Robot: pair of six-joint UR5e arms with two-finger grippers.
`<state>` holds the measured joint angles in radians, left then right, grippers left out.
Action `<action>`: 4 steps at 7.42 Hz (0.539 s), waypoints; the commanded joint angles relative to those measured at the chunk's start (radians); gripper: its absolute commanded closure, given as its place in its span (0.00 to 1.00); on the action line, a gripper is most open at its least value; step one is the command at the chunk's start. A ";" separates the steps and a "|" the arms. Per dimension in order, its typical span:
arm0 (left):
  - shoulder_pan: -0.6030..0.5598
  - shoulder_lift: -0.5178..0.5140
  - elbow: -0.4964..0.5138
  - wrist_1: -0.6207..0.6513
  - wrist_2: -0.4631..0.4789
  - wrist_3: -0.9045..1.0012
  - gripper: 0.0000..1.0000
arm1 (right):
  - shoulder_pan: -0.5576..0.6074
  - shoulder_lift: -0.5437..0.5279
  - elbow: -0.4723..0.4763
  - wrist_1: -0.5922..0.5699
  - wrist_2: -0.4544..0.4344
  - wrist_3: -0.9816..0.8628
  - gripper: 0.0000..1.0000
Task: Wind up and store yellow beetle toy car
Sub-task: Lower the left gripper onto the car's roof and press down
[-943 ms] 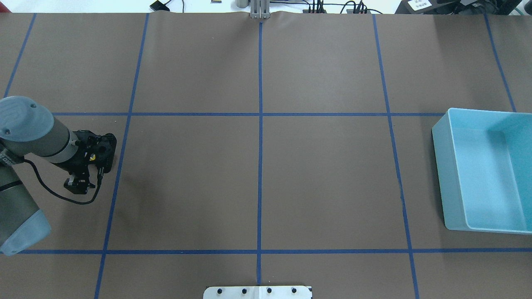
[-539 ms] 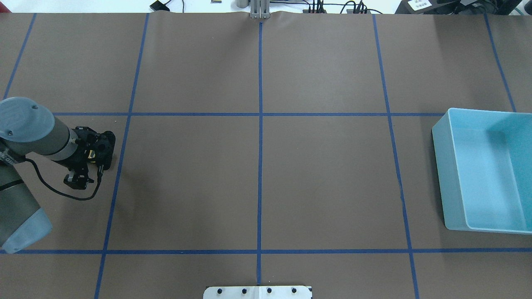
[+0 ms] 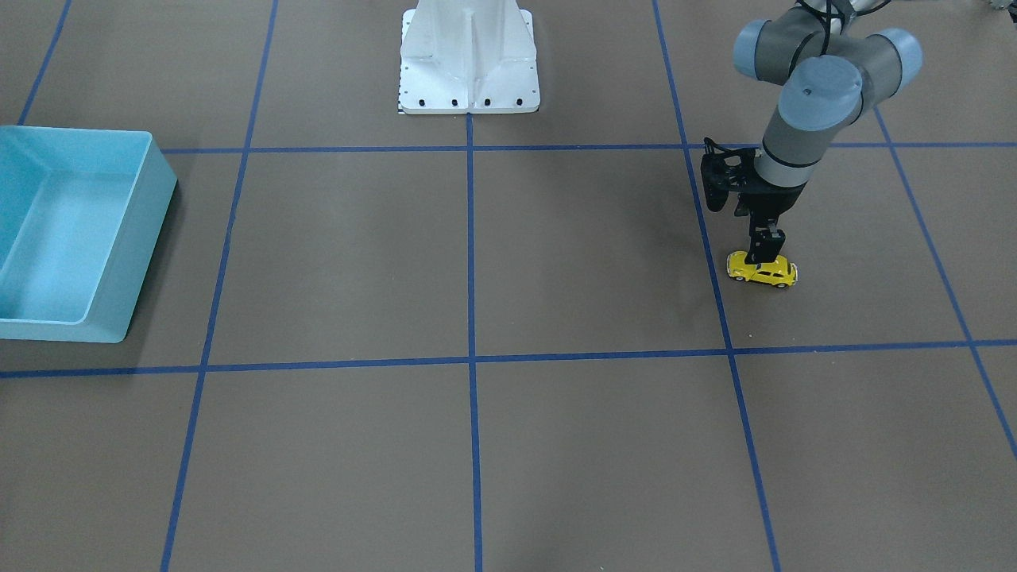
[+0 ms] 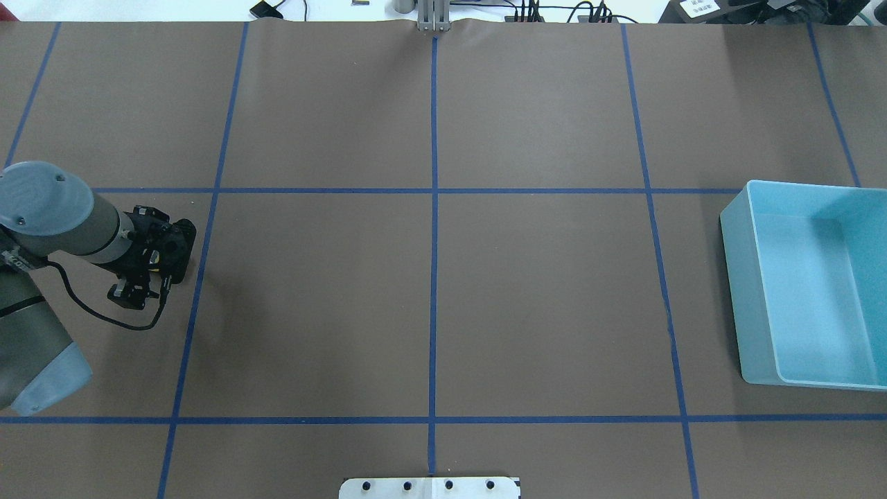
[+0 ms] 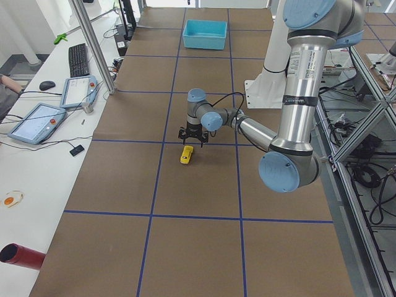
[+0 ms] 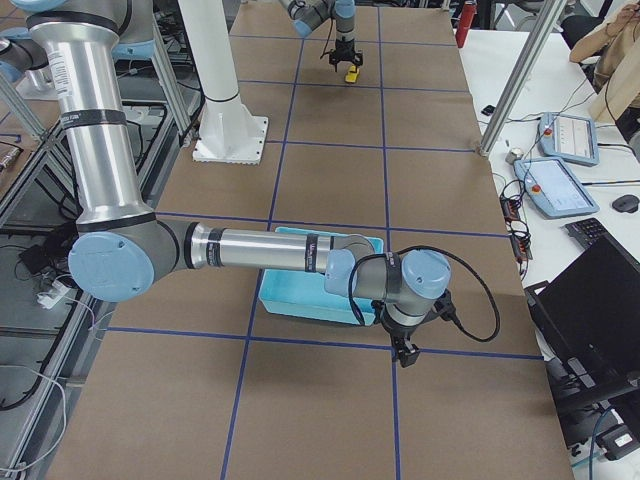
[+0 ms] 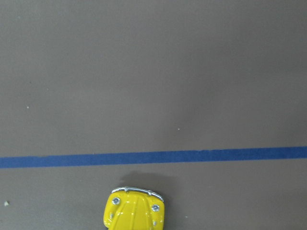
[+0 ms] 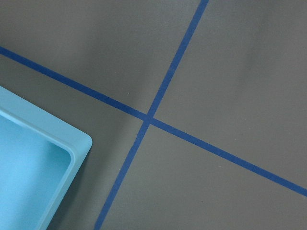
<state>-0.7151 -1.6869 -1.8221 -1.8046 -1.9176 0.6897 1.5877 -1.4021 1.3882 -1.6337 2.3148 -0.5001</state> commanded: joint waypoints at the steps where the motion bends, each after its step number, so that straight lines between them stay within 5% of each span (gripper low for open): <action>1: -0.003 -0.007 0.020 -0.010 0.000 0.010 0.01 | 0.002 0.000 -0.003 0.000 0.000 -0.002 0.00; 4: -0.038 -0.023 0.058 -0.030 0.000 0.028 0.01 | 0.000 0.000 0.000 0.000 -0.002 -0.002 0.00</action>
<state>-0.7342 -1.6986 -1.7794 -1.8312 -1.9175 0.7044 1.5880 -1.4021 1.3871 -1.6337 2.3134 -0.5015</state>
